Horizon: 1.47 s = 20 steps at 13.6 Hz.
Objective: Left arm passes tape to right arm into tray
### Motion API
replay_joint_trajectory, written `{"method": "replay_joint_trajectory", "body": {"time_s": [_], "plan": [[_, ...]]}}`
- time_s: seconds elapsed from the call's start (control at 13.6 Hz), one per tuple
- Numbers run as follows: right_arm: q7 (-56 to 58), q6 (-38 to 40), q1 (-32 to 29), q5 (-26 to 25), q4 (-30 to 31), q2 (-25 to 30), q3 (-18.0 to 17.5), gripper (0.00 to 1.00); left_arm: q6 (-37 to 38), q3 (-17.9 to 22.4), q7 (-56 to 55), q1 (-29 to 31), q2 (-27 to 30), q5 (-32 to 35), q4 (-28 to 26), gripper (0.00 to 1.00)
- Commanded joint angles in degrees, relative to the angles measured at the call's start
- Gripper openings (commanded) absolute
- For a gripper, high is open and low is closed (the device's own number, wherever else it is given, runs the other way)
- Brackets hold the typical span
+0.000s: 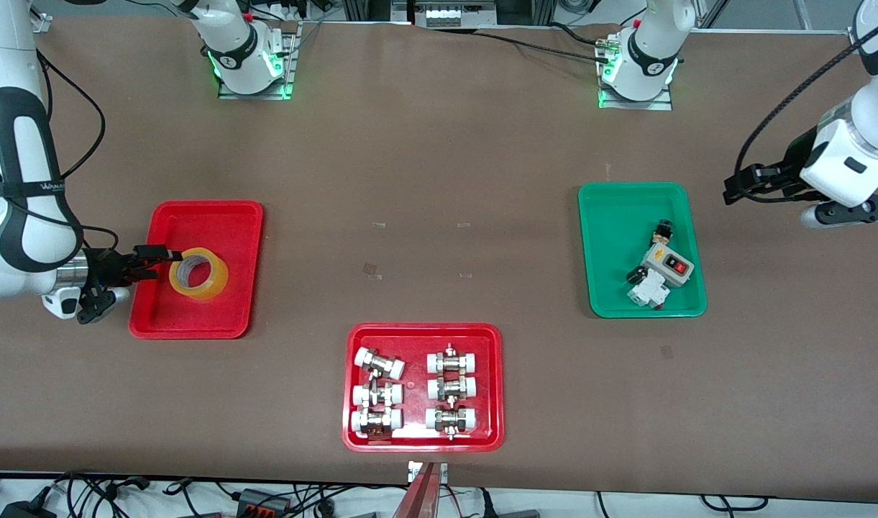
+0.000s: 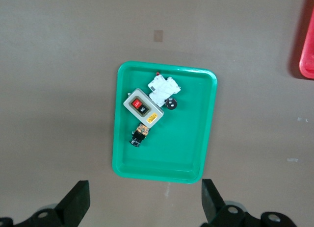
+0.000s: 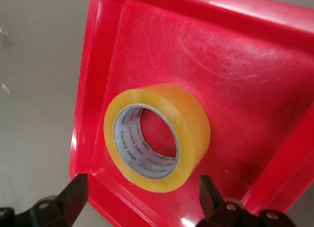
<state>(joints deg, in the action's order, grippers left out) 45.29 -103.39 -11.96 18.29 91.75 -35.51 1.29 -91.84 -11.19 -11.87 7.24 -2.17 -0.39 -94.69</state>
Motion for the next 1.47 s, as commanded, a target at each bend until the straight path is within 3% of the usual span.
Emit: {"method": "replay_joint_trajectory", "body": {"time_s": [0.0,0.44,0.66,1.03,1.39], "plan": [[-1.16,-1.37,2.37,-2.81,0.37,4.03,0.21,1.00,0.53,-1.29,0.36,0.14,1.29,1.35,-0.58,1.00],[-31.70,3.80,9.84,-10.46,-8.76,7.82,0.12,1.00,0.26,-4.37,1.41,0.14,1.29,1.26,-0.14,1.00],[-45.60,13.62,13.36,-13.63,-16.57,7.82,-0.14,1.00,0.09,-4.19,1.06,0.14,1.12,1.26,0.91,1.00],[-46.96,23.93,12.58,-13.72,-30.47,7.82,0.47,1.00,0.52,-4.19,1.42,0.58,1.29,0.56,1.09,1.00],[-46.25,21.67,13.27,-17.50,-30.49,10.02,1.26,1.00,0.08,-4.28,1.41,0.14,1.29,0.65,1.09,1.00]]}}
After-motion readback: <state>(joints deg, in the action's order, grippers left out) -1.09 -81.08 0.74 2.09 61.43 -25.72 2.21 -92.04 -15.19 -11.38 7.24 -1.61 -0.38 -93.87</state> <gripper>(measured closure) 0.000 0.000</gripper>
